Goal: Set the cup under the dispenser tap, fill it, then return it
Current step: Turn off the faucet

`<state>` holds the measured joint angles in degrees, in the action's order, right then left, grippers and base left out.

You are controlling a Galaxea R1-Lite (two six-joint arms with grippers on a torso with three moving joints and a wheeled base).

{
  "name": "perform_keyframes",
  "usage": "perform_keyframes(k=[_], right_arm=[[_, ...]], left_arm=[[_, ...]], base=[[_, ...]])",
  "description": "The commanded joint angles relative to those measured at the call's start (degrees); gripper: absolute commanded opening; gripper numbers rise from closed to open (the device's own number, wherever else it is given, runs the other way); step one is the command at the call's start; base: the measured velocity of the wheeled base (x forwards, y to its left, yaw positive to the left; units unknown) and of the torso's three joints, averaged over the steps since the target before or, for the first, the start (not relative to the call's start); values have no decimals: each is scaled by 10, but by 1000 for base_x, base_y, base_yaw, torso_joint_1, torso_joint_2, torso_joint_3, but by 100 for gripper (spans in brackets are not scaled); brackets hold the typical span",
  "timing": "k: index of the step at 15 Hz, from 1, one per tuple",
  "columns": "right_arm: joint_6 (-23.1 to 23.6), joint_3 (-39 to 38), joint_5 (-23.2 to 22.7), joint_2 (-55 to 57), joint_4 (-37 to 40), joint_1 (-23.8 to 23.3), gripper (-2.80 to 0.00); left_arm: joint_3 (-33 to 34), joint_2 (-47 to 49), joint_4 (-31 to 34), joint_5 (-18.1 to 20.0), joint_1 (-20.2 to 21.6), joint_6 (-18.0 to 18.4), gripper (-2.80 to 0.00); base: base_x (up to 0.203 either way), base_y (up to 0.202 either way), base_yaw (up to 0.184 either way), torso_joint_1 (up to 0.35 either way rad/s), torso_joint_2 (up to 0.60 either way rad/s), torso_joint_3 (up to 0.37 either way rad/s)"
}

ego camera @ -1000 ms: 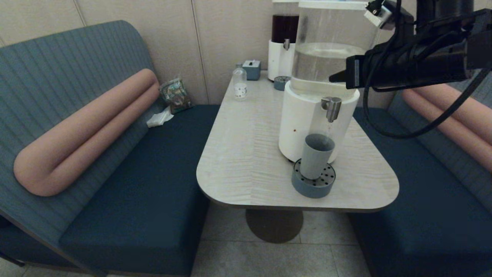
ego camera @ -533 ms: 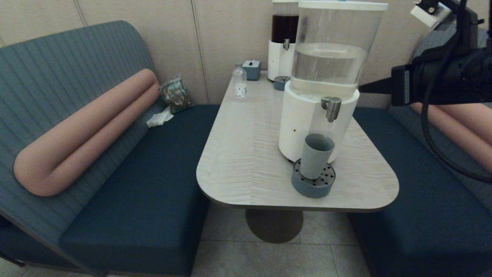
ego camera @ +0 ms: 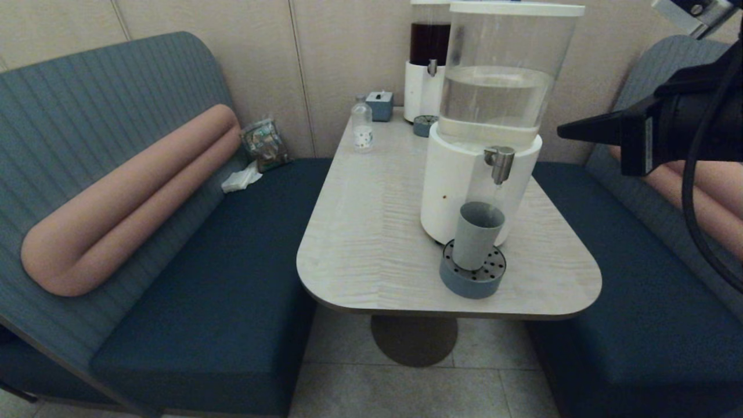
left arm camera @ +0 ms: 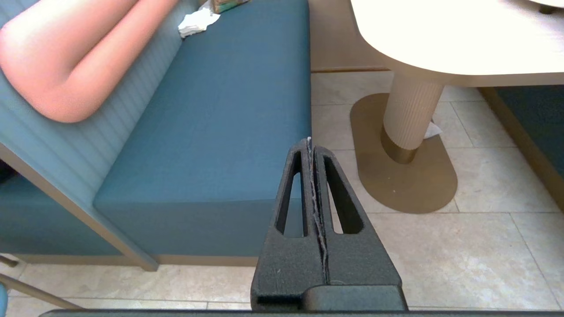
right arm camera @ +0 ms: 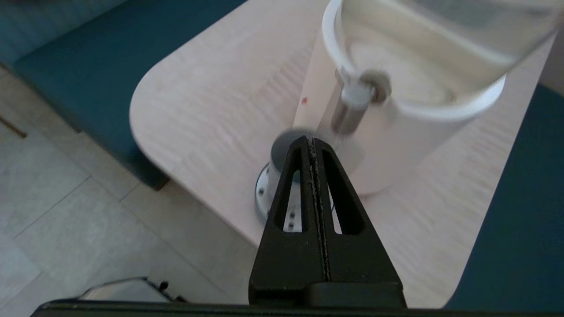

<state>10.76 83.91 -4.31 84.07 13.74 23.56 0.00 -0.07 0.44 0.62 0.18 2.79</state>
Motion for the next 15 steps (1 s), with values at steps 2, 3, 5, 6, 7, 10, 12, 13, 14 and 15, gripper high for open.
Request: perform_keyframes(k=[2, 3, 5, 6, 7, 10, 12, 13, 14, 15], right_arm=[[-2, 70, 10, 76, 18, 8, -280], [-3, 104, 12, 99, 36, 8, -280], [-6, 168, 15, 148, 79, 9, -280], [-7, 194, 16, 169, 99, 9, -280], [-7, 210, 21, 187, 112, 9, -280], [-6, 244, 65, 230, 121, 9, -280], [-7, 260, 69, 247, 122, 9, -280], [-7, 267, 69, 254, 122, 9, -280], [-7, 268, 70, 256, 120, 9, -280], [-7, 268, 70, 258, 119, 9, -280]], left_arm=[[0, 0, 0, 0, 0, 0, -280], [0, 0, 0, 0, 0, 0, -280], [0, 0, 0, 0, 1, 0, -280], [0, 0, 0, 0, 1, 0, -280], [0, 0, 0, 0, 0, 0, -280], [0, 0, 0, 0, 0, 0, -280], [0, 0, 0, 0, 0, 0, -280], [0, 0, 0, 0, 0, 0, -280], [0, 1, 0, 0, 0, 0, -280], [0, 0, 0, 0, 0, 0, -280]], base=[[0, 0, 0, 0, 0, 0], [0, 0, 0, 0, 0, 0], [0, 0, 0, 0, 0, 0], [0, 0, 0, 0, 0, 0], [0, 0, 0, 0, 0, 0], [0, 0, 0, 0, 0, 0], [0, 0, 0, 0, 0, 0], [0, 0, 0, 0, 0, 0], [0, 0, 0, 0, 0, 0], [0, 0, 0, 0, 0, 0]])
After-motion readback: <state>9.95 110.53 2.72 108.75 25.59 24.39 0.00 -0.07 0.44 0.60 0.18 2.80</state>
